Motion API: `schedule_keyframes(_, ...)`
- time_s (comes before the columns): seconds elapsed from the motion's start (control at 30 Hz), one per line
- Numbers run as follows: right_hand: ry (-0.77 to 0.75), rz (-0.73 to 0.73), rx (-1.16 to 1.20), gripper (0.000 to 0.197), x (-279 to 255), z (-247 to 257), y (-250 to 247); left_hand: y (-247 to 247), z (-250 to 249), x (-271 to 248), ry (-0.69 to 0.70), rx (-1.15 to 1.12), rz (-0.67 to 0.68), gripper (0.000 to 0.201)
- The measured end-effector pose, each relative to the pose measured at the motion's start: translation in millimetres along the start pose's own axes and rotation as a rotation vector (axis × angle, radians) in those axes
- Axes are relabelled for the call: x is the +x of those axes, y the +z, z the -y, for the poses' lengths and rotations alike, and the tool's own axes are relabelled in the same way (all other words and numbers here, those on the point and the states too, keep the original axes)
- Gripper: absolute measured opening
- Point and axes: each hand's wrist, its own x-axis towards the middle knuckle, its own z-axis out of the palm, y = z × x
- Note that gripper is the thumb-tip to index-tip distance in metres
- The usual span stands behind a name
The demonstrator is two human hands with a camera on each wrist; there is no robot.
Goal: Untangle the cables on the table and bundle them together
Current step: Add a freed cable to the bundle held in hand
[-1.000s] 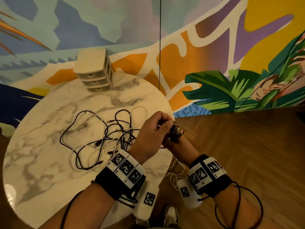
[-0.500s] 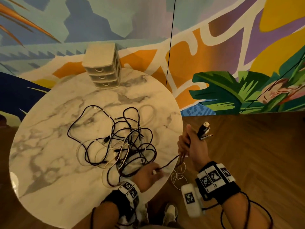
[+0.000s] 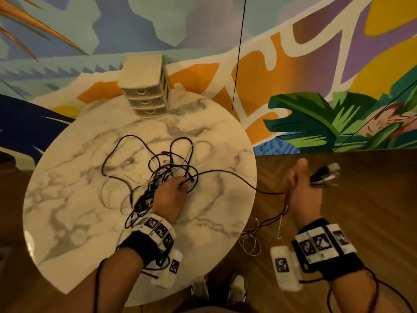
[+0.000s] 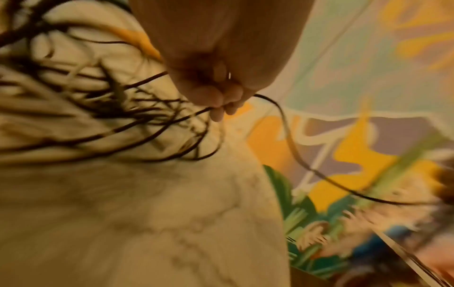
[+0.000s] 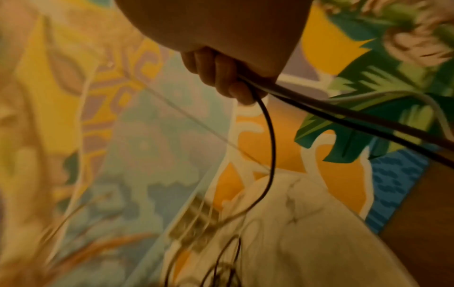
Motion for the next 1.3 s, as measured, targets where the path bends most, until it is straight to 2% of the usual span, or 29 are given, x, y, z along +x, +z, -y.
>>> schedule_keyframes(0.07,0.073,0.215,-0.184,0.037,-20.9,-10.6,22.5,-2.8,-24.6,-12.6,0.164,-0.009,-0.073,0.020)
schedule_keyframes(0.13,0.092,0.498,-0.355,0.052,-38.8,-20.9,48.9,-2.1,-45.8,-28.4,0.359,0.078,-0.071,0.015)
schedule_keyframes(0.2,0.116,0.573,-0.445,0.058,-45.2,-30.4,68.1,8.0,-51.5,-45.8,0.498,0.120,0.003,0.010)
schedule_keyframes(0.23,0.148,0.575,-0.422,0.055,-44.2,-32.7,72.9,13.9,-51.6,-53.7,0.513,0.084,0.050,0.011)
schedule_keyframes(0.27,0.178,0.577,-0.396,0.051,-41.1,-37.0,74.5,20.3,-46.7,-60.3,0.444,0.014,0.105,0.013)
schedule_keyframes(0.37,0.222,0.582,-0.414,0.046,-30.7,-45.6,68.6,42.5,-16.3,-70.6,0.063,-0.193,0.277,0.015)
schedule_keyframes(0.4,0.218,0.576,-0.418,0.047,-28.4,-47.2,65.2,49.7,0.9,-71.7,0.033,-0.189,0.343,0.020)
schedule_keyframes(0.47,0.198,0.549,-0.387,0.050,-24.8,-45.7,60.7,53.9,32.2,-65.5,0.096,-0.047,0.458,0.033)
schedule_keyframes(0.5,0.192,0.521,-0.348,0.053,-23.1,-42.0,58.9,51.7,45.8,-55.8,0.128,0.055,0.461,0.040)
schedule_keyframes(0.57,0.168,0.449,-0.247,0.054,-21.4,-29.7,54.3,36.9,58.7,-32.3,0.102,0.131,0.386,0.048)
schedule_keyframes(0.67,0.099,0.340,-0.098,0.051,-20.5,-15.8,45.6,16.0,76.0,-3.0,0.075,0.158,0.259,0.047)
schedule_keyframes(0.8,0.083,0.154,0.049,0.054,-21.7,-9.4,35.0,14.8,100.7,3.8,0.099,0.240,0.296,0.045)
schedule_keyframes(0.87,0.062,0.088,0.071,0.050,-18.4,-4.7,29.3,15.7,104.8,5.9,0.090,0.211,0.230,0.039)
schedule_keyframes(0.93,0.032,0.027,0.097,0.051,-11.9,2.4,22.7,12.8,111.7,9.0,0.015,0.254,0.194,0.036)
schedule_keyframes(1.0,0.019,-0.050,0.215,0.057,-4.9,13.1,14.1,11.8,120.6,7.2,-0.104,0.332,0.232,0.035)
schedule_keyframes(1.03,0.017,-0.076,0.297,0.061,0.5,19.5,11.6,9.8,119.0,8.0,-0.135,0.358,0.250,0.033)
schedule_keyframes(1.1,0.028,-0.083,0.370,0.062,7.9,24.8,6.6,4.9,104.2,6.6,-0.098,0.386,0.269,0.028)
schedule_keyframes(1.23,0.073,-0.031,0.274,0.049,7.5,11.3,8.8,-5.6,56.6,-2.7,0.041,0.420,0.197,0.026)
schedule_keyframes(1.3,0.093,-0.017,0.222,0.051,3.0,4.5,10.6,-3.8,23.4,-15.2,0.212,0.389,0.132,0.022)
